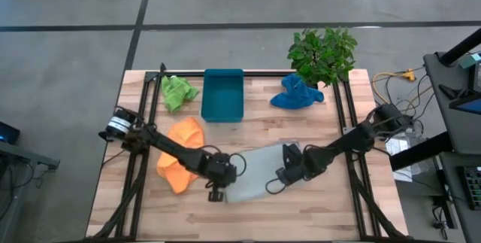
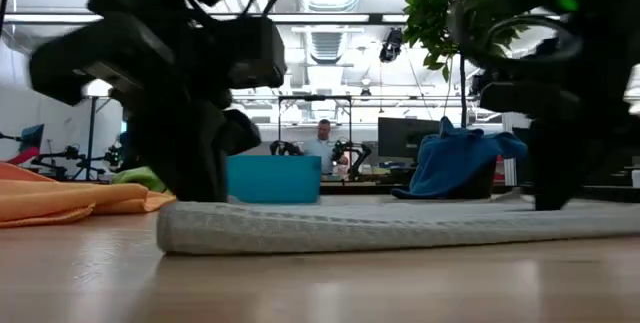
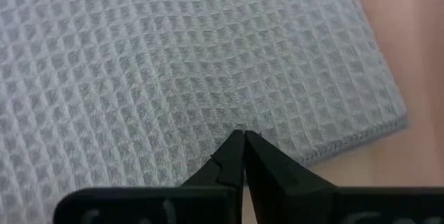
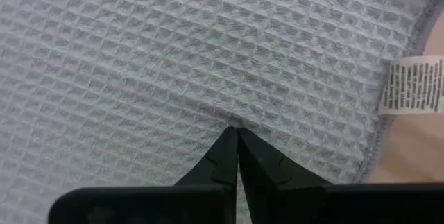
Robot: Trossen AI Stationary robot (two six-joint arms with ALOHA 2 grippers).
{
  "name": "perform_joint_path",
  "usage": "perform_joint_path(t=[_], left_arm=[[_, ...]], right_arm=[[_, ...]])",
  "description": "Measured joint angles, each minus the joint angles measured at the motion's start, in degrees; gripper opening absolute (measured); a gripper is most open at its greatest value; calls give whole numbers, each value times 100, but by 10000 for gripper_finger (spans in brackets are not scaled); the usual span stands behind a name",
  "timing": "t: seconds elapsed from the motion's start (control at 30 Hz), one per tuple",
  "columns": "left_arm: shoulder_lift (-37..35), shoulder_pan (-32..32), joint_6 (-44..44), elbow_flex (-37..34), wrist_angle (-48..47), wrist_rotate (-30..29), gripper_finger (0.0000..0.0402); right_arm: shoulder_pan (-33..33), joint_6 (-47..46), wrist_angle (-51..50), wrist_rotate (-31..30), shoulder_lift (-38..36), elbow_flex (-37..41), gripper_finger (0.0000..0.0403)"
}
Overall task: Fold microfiber towels
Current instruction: Fold the grey microfiber cloth
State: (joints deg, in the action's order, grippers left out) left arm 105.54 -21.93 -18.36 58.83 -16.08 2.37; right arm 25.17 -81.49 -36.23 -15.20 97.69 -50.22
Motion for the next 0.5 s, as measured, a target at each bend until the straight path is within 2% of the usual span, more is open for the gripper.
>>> perform_joint_path(t=[0.17, 0.4, 0.5], left_arm=[[19, -272, -649, -36, 496, 31, 0], [45, -529, -1679, -40, 785, -446, 0], [191, -622, -2031, 10, 1009, -450, 0]], right_arm=[[-515, 865, 510, 14, 43, 9, 9], [-1257, 1982, 1099, 31, 66, 27, 9], [-1510, 2355, 1359, 71, 72, 33, 9]])
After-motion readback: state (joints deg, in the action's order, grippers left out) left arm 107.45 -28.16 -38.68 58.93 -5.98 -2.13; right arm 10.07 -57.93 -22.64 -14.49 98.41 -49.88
